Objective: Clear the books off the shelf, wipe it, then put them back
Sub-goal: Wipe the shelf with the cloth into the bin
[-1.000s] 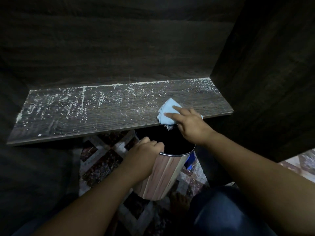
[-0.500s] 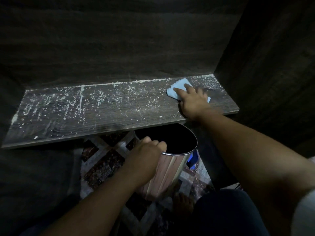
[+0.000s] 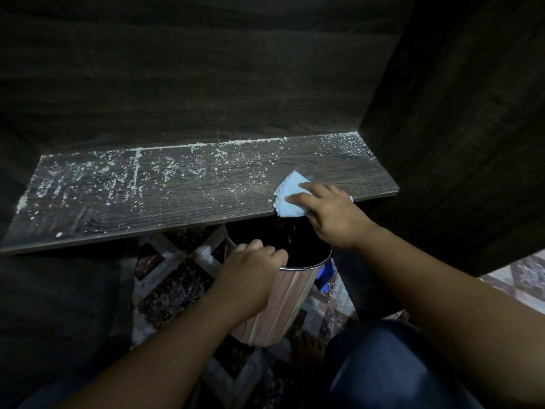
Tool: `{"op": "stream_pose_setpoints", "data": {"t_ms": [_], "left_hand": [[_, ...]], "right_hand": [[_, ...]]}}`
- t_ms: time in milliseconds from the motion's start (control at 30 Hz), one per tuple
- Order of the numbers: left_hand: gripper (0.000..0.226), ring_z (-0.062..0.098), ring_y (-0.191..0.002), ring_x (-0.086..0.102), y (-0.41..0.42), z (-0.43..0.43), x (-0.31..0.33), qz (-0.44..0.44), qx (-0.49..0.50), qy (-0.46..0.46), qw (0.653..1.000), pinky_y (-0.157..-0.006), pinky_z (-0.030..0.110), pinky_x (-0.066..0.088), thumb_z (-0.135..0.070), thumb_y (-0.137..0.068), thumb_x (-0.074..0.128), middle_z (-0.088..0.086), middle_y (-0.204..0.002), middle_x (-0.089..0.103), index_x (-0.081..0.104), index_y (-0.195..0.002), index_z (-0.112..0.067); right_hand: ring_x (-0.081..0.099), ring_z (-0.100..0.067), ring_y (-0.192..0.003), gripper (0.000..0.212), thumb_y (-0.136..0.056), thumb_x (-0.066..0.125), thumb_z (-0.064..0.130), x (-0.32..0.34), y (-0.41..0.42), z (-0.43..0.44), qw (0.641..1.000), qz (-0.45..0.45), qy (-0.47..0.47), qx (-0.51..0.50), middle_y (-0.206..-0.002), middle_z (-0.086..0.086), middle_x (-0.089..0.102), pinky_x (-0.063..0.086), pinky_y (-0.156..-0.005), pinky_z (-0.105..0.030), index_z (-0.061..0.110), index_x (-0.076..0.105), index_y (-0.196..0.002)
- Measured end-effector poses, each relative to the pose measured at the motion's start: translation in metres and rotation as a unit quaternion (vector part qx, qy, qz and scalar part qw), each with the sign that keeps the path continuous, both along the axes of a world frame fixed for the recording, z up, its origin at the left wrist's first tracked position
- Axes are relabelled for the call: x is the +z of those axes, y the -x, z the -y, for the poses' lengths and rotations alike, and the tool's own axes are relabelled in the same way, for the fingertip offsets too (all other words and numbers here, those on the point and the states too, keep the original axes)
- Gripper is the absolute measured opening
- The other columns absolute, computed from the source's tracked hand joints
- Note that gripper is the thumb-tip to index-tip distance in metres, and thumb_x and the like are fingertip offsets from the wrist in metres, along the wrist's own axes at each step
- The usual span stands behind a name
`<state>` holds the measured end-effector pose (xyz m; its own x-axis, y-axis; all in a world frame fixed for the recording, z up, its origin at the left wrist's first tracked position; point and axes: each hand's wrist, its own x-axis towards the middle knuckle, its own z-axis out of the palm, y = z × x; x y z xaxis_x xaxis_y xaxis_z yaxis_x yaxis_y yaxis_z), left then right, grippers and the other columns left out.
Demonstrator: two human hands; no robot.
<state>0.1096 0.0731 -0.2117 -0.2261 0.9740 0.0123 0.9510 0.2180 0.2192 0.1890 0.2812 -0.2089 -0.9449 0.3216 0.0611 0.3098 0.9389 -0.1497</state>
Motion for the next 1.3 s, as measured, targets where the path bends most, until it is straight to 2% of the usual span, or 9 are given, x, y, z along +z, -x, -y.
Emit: {"op": "stream_pose_setpoints", "data": {"t_ms": [133,267,367,467,600,667,867,1167,1300], "left_hand": [[0.039,0.022,-0.103,0.049,-0.004,-0.001,0.007,-0.009,-0.01,-0.012,1.0,-0.076,0.03,0.031,0.005,-0.077,0.044,0.0,-0.103,0.059,0.053,-0.106,-0.018],[0.037,0.02,-0.106,0.05,-0.008,-0.006,0.01,-0.015,0.0,0.003,1.0,-0.073,0.027,0.031,0.004,-0.084,0.039,0.002,-0.105,0.061,0.056,-0.11,-0.016],[0.034,0.02,-0.107,0.05,-0.008,-0.008,0.01,-0.003,0.013,0.005,1.0,-0.074,0.027,0.034,0.003,-0.086,0.039,0.003,-0.105,0.062,0.057,-0.108,-0.015],[0.029,0.025,-0.103,0.051,-0.006,-0.01,0.01,0.009,0.025,0.006,1.0,-0.081,0.034,0.044,-0.001,-0.085,0.037,0.006,-0.101,0.062,0.056,-0.103,-0.014],[0.029,0.026,-0.104,0.051,-0.003,-0.009,0.008,0.01,0.025,0.011,1.0,-0.083,0.035,0.044,-0.004,-0.086,0.037,0.007,-0.102,0.063,0.056,-0.104,-0.014],[0.029,0.025,-0.103,0.052,-0.002,-0.009,0.005,0.012,0.025,0.005,1.0,-0.081,0.035,0.044,0.0,-0.084,0.039,0.006,-0.101,0.063,0.056,-0.102,-0.015],[0.034,0.024,-0.1,0.055,0.0,-0.007,0.001,0.043,0.025,0.016,0.999,-0.077,0.032,0.047,0.003,-0.079,0.041,0.005,-0.098,0.062,0.058,-0.101,-0.017],[0.025,0.02,-0.099,0.052,0.006,0.006,0.007,0.025,0.015,0.021,0.999,-0.072,0.031,0.046,-0.007,-0.083,0.05,0.0,-0.097,0.063,0.058,-0.102,-0.021],[0.02,0.017,-0.097,0.051,0.011,0.005,0.007,0.041,0.023,0.023,0.999,-0.069,0.028,0.041,-0.008,-0.083,0.05,-0.002,-0.097,0.064,0.058,-0.097,-0.02]], "right_hand": [[0.045,-0.033,-0.12,0.057,-0.085,0.051,0.011,0.021,0.013,-0.011,0.999,-0.046,0.014,-0.005,-0.136,-0.009,0.047,0.037,-0.1,-0.045,0.025,0.046,-0.14],[0.041,-0.041,-0.125,0.066,-0.079,0.052,0.011,0.031,0.054,-0.029,0.995,-0.093,0.018,-0.024,-0.144,-0.016,0.037,0.035,-0.105,-0.05,0.023,0.041,-0.144],[0.031,-0.04,-0.134,0.065,-0.088,0.055,0.014,0.025,0.088,-0.044,0.996,-0.067,0.021,-0.048,-0.154,-0.014,0.021,0.029,-0.111,-0.049,0.031,0.032,-0.145],[0.028,-0.036,-0.137,0.055,-0.094,0.042,0.038,0.013,0.113,-0.054,0.992,-0.038,0.083,-0.091,-0.154,-0.011,0.022,0.028,-0.111,-0.046,0.035,0.028,-0.147],[0.025,-0.035,-0.14,0.056,-0.096,0.045,0.019,0.004,0.12,-0.05,0.992,0.031,0.051,-0.108,-0.155,-0.014,0.024,0.021,-0.113,-0.039,0.032,0.032,-0.149],[0.018,-0.031,-0.143,0.055,-0.096,0.044,0.023,0.009,0.117,-0.046,0.992,0.045,0.039,-0.11,-0.158,-0.009,0.019,0.015,-0.115,-0.037,0.035,0.03,-0.149],[0.022,-0.024,-0.14,0.046,-0.096,0.034,0.047,0.009,0.079,-0.019,0.991,0.073,0.006,-0.111,-0.156,0.001,0.024,0.014,-0.108,-0.056,0.049,0.033,-0.142],[0.032,-0.028,-0.129,0.047,-0.096,0.045,0.033,0.004,0.015,0.006,0.997,0.056,-0.05,-0.036,-0.152,0.001,0.031,0.027,-0.094,-0.049,0.05,0.037,-0.139],[0.041,-0.028,-0.126,0.049,-0.094,0.048,0.019,0.017,0.016,-0.004,0.998,-0.009,0.037,-0.043,-0.135,-0.004,0.047,0.027,-0.097,-0.049,0.041,0.046,-0.138]]}}
